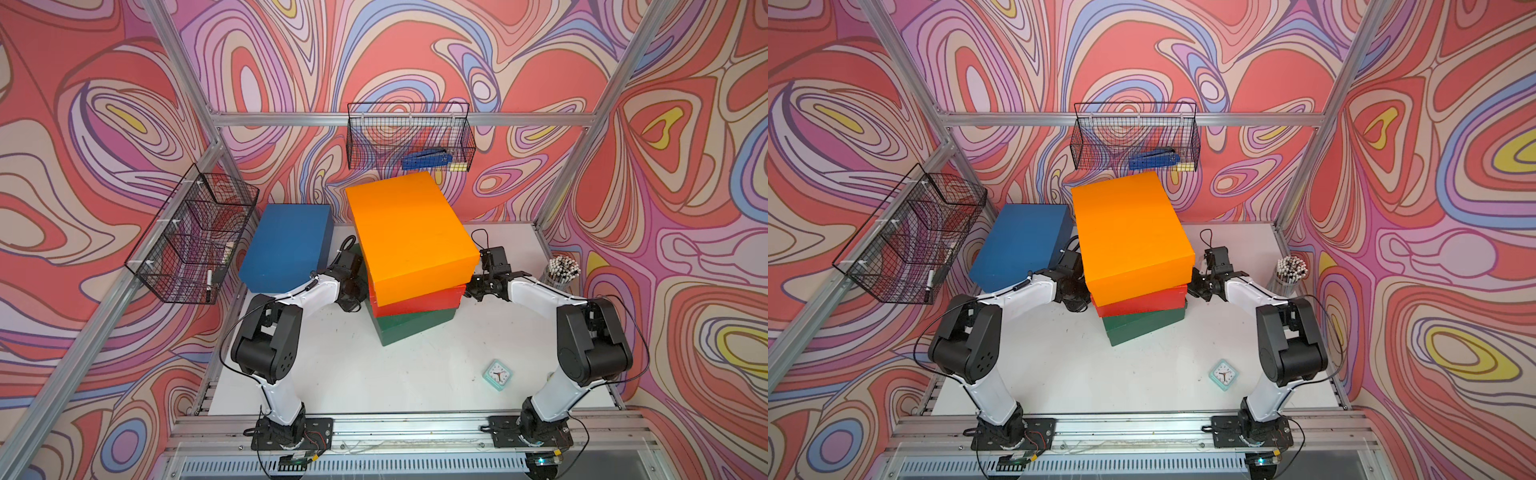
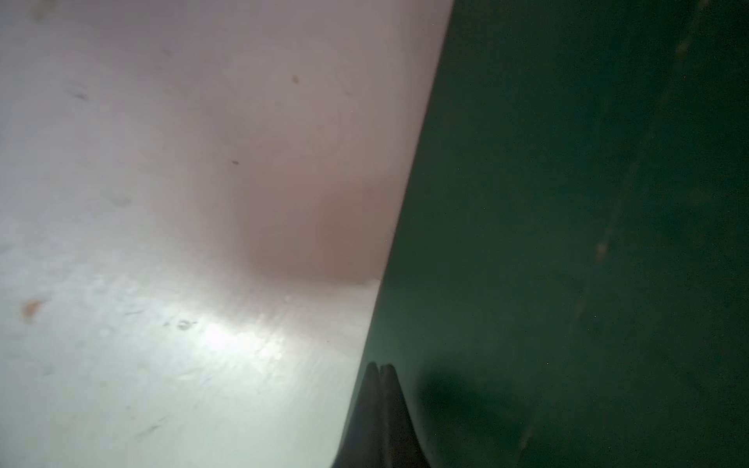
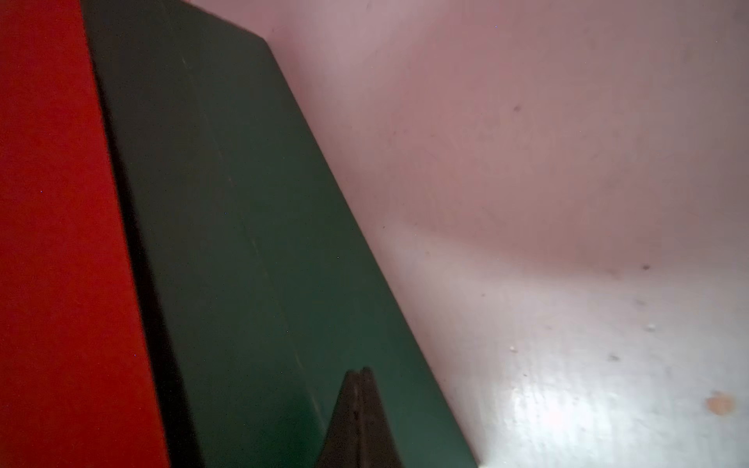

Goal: Stack the shoeboxes
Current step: Move the shoeboxes to the center of the board.

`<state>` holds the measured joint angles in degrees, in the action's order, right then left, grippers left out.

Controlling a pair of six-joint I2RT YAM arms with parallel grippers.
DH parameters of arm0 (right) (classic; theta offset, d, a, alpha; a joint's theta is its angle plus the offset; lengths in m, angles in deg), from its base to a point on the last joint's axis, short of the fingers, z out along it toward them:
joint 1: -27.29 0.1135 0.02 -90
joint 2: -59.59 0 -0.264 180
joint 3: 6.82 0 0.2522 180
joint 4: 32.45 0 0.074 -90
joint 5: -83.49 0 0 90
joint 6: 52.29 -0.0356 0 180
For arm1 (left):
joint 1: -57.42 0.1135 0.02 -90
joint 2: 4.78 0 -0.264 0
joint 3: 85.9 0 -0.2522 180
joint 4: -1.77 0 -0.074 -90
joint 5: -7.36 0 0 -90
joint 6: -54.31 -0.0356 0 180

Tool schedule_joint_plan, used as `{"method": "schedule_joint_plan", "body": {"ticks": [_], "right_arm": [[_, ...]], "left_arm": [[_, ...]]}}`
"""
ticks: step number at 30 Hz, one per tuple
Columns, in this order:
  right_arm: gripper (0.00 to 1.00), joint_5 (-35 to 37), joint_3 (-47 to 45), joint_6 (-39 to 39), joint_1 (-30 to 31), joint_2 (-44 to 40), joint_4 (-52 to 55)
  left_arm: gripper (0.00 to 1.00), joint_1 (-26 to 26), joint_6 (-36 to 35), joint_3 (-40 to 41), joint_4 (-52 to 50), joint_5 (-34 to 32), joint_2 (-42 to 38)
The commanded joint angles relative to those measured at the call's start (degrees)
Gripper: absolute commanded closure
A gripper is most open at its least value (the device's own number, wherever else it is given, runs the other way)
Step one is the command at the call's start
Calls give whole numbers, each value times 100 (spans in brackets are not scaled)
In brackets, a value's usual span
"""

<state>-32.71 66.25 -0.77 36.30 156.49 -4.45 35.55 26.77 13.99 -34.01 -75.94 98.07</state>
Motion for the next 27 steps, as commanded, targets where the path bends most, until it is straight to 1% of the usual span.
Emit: {"method": "schedule_joint_plan", "body": {"ticks": [1,6,14,21,27], "right_arm": [[100,-378,-127,191,-112,-257,-34],[100,-587,-341,137,-157,-285,-190],[100,-818,-894,-190,-136,-732,-505],[100,-643,-1363,-447,110,-1436,-529],[100,-477,-1757,-743,377,-1852,-646]], "left_arm": [[100,-303,194,-396,324,216,259],[100,-519,220,-590,278,228,481],[100,-573,293,-219,352,178,229],[100,-703,297,75,370,112,-78],[100,-895,347,157,418,72,-155]]}}
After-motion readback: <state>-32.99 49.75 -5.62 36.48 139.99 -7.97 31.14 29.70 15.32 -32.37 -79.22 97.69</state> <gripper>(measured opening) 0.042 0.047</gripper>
